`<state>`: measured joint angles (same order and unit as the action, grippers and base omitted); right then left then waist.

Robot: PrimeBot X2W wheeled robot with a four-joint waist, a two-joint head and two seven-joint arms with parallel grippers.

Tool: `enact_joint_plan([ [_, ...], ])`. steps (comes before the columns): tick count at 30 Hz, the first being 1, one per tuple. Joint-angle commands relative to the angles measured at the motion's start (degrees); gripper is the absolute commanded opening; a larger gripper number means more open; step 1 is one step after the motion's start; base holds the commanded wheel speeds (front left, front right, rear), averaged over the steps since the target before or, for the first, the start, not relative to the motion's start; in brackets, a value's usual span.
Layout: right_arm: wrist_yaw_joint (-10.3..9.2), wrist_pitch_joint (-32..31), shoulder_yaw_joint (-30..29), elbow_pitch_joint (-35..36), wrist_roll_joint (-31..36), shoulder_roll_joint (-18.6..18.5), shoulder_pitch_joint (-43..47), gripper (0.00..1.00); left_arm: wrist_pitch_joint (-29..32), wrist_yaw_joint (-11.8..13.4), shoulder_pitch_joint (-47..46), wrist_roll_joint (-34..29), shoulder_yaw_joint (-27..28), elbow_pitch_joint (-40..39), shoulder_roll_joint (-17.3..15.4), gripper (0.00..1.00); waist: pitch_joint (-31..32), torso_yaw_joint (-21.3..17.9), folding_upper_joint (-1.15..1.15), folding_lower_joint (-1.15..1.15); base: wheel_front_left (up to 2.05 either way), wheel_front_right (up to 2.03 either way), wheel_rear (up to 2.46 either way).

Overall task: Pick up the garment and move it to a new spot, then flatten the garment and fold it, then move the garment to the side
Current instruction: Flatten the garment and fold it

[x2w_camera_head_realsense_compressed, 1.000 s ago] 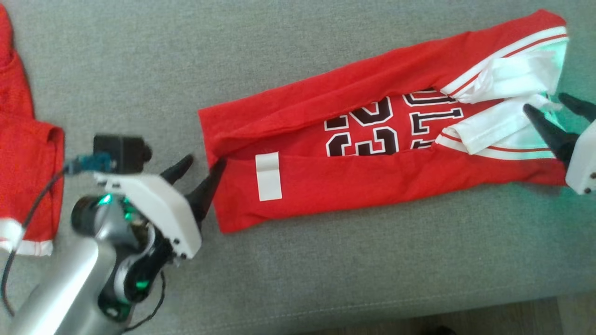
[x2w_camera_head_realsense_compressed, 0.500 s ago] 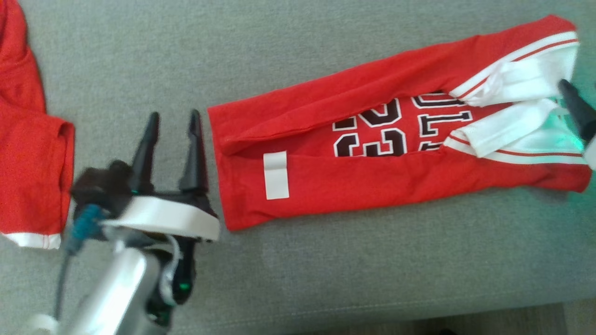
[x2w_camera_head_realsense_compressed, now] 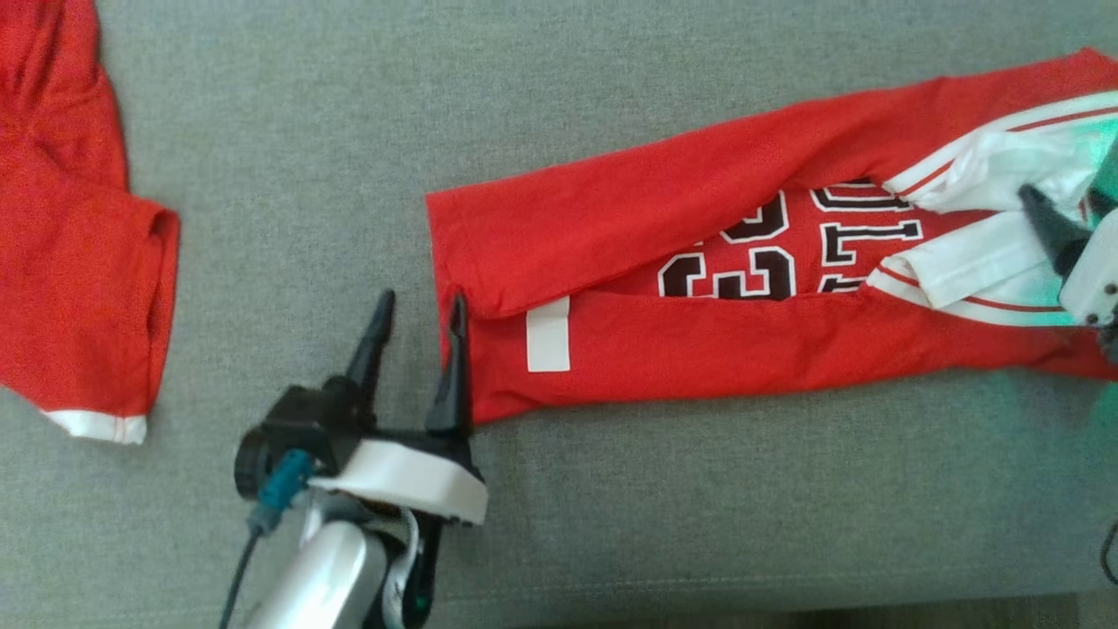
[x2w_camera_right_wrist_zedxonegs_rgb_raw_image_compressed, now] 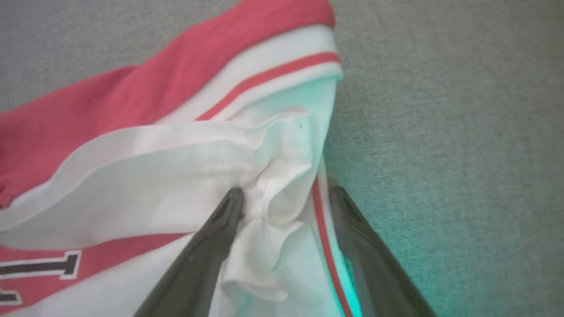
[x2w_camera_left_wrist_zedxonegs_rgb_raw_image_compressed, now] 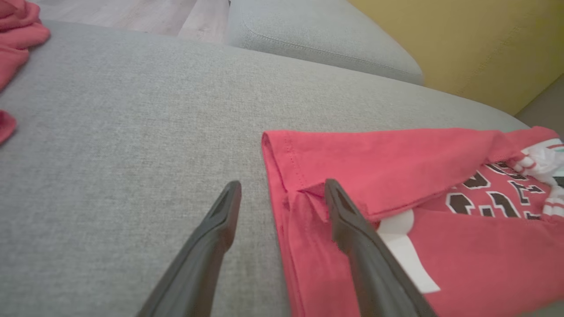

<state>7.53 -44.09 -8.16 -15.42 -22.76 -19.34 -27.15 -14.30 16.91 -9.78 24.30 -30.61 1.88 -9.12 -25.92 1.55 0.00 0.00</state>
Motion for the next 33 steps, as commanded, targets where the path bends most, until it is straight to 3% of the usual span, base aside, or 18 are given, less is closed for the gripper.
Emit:
enact_joint_plan([
  [1,-0.04,-1.4,2.0,1.2,-1.0,-1.1,3.1,1.0,-0.7,-0.6,0.7,-0.8,2.2,-1.4,0.4,1.0,0.8,-0.1,0.0,0.0,0.0,0.0,0.0],
  [8,-0.04,-2.4,2.3,2.7,-3.2,-2.5,5.9,1.0,-0.7,-3.1,2.4,-3.2,4.9,-1.1,2.6,1.0,1.5,-0.3,0.0,0.0,0.0,0.0,0.0],
  [23,-0.04,1.5,1.6,0.5,-3.1,-0.4,2.5,1.0,-0.7,-7.1,2.9,-8.0,9.3,-2.1,5.5,1.0,-0.8,0.7,0.0,0.0,0.0,0.0,0.0],
  [24,-0.04,1.6,1.9,0.3,-3.3,-0.3,2.6,0.91,-0.7,-7.2,3.0,-8.2,9.4,-2.1,5.6,1.0,-0.8,0.7,0.0,0.0,0.0,0.0,0.0],
  [25,-0.04,1.7,2.3,0.2,-3.5,-0.3,2.7,0.42,-0.7,-7.3,3.1,-8.3,9.5,-2.0,5.7,1.0,-0.8,0.7,0.0,0.0,0.0,0.0,0.0],
  [27,-0.04,2.2,3.3,0.3,-4.3,-0.5,2.7,0.0,-0.7,-7.6,3.3,-8.6,9.7,-1.9,5.9,1.0,-0.7,0.6,0.0,0.0,0.0,0.0,0.0],
  [33,-0.04,5.8,4.2,0.5,-6.6,-2.6,2.8,0.0,-0.7,-8.0,3.7,-9.9,10.9,-2.2,6.1,1.0,-0.6,0.0,0.0,0.0,0.0,0.0,0.0],
])
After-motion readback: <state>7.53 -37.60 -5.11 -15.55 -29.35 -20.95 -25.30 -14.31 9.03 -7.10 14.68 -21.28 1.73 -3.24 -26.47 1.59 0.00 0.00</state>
